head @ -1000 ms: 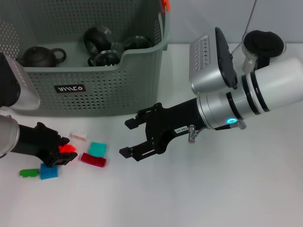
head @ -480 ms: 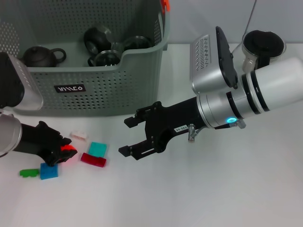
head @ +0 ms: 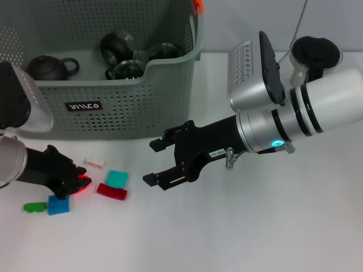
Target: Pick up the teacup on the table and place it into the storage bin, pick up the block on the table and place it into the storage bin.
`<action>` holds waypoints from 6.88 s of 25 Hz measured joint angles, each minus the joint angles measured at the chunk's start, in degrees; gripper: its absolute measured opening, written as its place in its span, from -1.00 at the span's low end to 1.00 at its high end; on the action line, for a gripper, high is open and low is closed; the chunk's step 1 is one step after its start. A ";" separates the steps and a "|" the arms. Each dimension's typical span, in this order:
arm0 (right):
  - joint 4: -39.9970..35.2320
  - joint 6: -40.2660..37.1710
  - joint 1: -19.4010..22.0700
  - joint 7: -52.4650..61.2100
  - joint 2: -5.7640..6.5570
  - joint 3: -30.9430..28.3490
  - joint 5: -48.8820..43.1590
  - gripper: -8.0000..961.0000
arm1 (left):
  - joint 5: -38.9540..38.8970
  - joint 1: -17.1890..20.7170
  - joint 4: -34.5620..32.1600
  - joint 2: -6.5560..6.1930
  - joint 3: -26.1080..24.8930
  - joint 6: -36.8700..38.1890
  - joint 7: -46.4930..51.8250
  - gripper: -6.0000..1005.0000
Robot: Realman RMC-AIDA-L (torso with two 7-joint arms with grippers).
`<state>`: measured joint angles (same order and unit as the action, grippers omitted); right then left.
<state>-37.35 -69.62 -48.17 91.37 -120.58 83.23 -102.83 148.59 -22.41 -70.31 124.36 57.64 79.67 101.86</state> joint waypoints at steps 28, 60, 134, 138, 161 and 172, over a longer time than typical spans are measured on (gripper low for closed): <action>0.10 -2.33 2.86 -0.06 0.44 0.00 -0.45 0.43 | -22.53 -15.71 -10.87 -7.54 -28.33 24.44 16.44 -0.63; 0.14 -2.97 3.04 -0.44 0.44 -0.77 -0.37 0.43 | -26.92 -10.87 -15.59 -9.73 -18.21 23.48 15.86 0.60; 1.72 -1.57 3.08 -0.41 -0.09 -2.11 1.57 0.43 | 15.15 -1.60 -4.90 -2.99 5.37 11.36 -2.28 -0.04; 1.71 -1.57 3.08 -0.47 -0.09 -2.11 1.57 0.43 | 15.15 -1.90 -3.91 -3.23 5.30 10.78 -2.28 -0.04; 1.63 -1.39 3.01 -0.49 0.05 -2.11 2.15 0.43 | 15.15 -3.14 -3.68 -4.13 4.67 11.95 -1.16 -0.71; 1.66 -1.68 3.08 -0.49 0.17 -1.89 2.06 0.43 | 12.55 -9.19 -12.38 -2.81 -12.25 27.57 3.23 -0.73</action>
<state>-35.69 -71.30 -45.09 90.88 -120.41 81.34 -100.77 161.14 -31.60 -82.69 121.56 45.39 107.25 105.09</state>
